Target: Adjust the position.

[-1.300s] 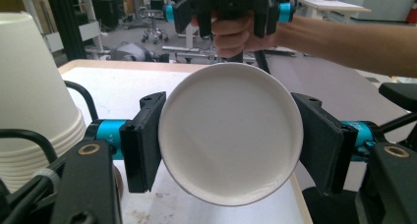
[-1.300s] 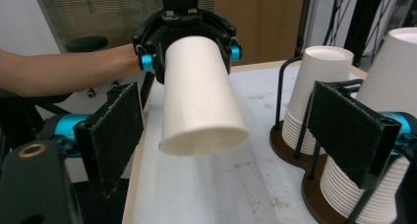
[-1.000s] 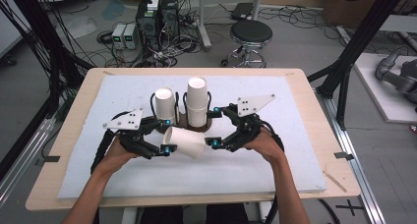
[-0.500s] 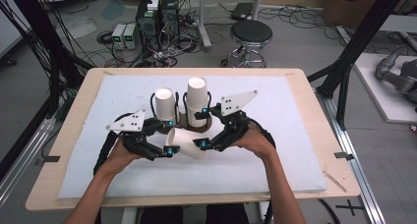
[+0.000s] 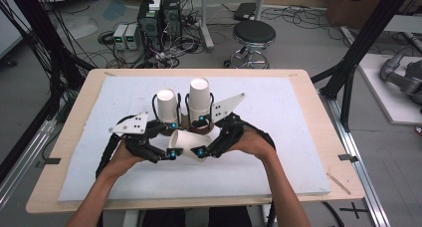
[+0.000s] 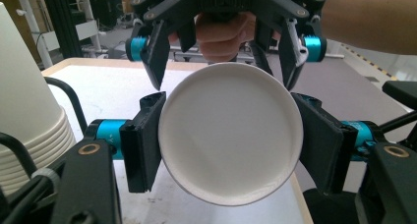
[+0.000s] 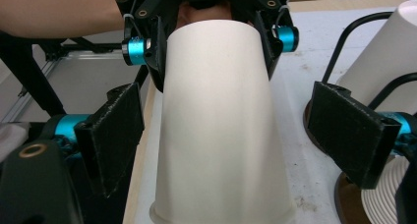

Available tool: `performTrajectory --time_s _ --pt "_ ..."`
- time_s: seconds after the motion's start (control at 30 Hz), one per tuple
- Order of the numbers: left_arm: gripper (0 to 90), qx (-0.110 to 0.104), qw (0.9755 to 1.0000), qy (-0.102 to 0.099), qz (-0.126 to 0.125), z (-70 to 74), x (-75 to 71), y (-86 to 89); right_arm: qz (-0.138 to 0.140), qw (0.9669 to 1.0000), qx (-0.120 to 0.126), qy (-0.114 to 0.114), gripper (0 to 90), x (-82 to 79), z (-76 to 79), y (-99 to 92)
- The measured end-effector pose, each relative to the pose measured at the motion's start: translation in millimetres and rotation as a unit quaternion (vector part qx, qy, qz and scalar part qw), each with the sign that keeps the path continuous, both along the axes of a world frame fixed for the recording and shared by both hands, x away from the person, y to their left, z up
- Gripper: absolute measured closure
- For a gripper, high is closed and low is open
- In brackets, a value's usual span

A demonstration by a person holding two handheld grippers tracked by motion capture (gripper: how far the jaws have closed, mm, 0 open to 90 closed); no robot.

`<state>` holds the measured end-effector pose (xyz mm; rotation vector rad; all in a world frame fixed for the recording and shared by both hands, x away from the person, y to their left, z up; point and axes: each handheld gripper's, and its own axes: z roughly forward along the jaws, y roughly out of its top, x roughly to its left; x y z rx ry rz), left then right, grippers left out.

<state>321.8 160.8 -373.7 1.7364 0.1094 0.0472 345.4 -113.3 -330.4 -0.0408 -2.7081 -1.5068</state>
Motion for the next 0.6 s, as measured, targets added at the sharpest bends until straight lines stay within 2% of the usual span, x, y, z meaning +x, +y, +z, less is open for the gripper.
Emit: performTrajectory --time_s 0.17,0.53,0.6 --pt "33.3 0.000 1.0000 -0.001 0.002 -0.3 0.0 -1.0 0.000 0.9999 -0.013 -0.001 14.9 1.6 -2.5 2.4" --pt "33.3 -0.009 0.9999 -0.002 0.006 -1.0 -0.6 -2.5 0.003 0.9999 -0.015 -0.002 14.9 -0.1 -3.4 6.1" --pt "33.3 -0.009 0.9999 -0.003 0.007 -0.8 -0.9 -2.7 0.004 0.9997 -0.022 -0.001 14.9 0.4 -5.1 7.5"
